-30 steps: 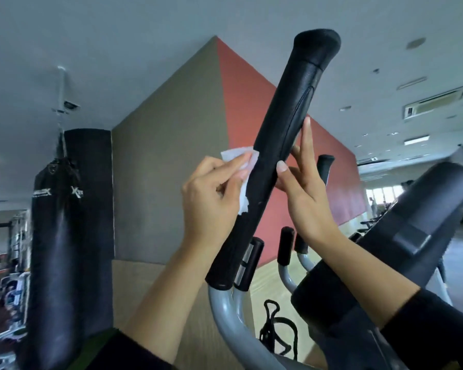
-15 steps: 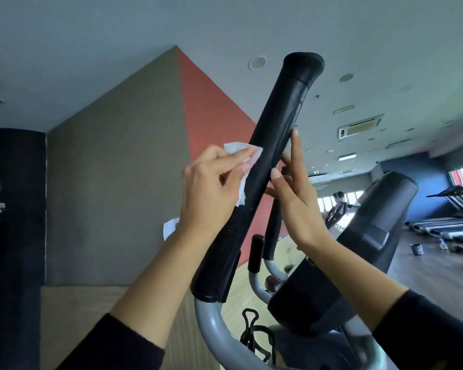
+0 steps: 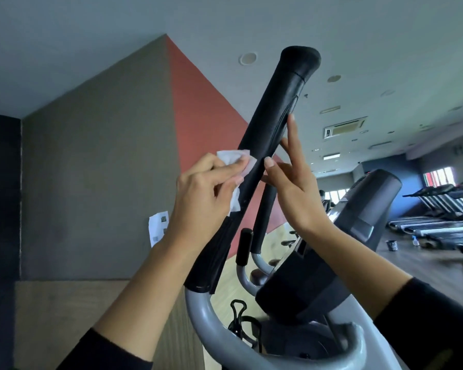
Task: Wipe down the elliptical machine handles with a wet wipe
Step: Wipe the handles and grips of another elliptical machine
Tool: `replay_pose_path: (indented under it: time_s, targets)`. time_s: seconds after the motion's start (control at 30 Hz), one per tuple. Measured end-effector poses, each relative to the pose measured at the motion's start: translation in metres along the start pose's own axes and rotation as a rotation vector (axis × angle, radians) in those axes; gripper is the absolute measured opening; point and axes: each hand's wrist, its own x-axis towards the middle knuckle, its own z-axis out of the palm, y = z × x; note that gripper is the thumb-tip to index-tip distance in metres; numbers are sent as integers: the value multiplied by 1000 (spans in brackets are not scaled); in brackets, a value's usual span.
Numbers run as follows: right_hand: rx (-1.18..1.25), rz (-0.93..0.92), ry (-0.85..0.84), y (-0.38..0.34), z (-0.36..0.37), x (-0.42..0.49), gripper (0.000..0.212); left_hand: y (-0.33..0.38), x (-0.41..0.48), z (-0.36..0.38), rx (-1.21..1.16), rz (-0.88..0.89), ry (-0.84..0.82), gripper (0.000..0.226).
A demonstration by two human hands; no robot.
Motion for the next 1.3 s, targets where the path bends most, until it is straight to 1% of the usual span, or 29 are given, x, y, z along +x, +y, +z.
replay_pose_path:
  time_s: [0.13,0.3,0.43,0.53,0.63,0.73,0.8,0.93,1.0,1.1,1.17,1.3]
  targets:
    - [-26,38,-31,1,7,-18,71,-8,-39,-10,-38,-94,2,35]
    - [-59,82,-11,4,20,-40,72,-21,-83,-20,-45,-191,-6,39]
    - [-59,103,-7,9,30,-53,72,-19,-82,-27,-120,-319,13,37]
    - [-27,103,7,11,35,-59,71,-14,-48,-22,-139,-290,73,32]
    - [-9,105,19,10,40,-66,70,-11,-31,-11,-127,-233,14,32]
    - [7,100,32,11,45,-73,69,-20,-50,-12,-128,-230,-10,33]
    - [9,103,25,14,48,-78,69,-27,-71,-18,-129,-262,-16,33]
    - [0,140,-7,15,53,-89,70,-35,-116,-28,-193,-400,-15,38]
    - [-1,157,-23,15,54,-94,70,-34,-128,-31,-205,-426,8,38]
    - [-1,149,-20,16,55,-96,72,-25,-120,-27,-169,-411,86,36]
    - [-3,127,-20,18,56,-96,72,-20,-110,-20,-111,-360,121,36]
    - [4,126,-11,20,58,-98,71,-23,-125,-15,9,-243,110,39]
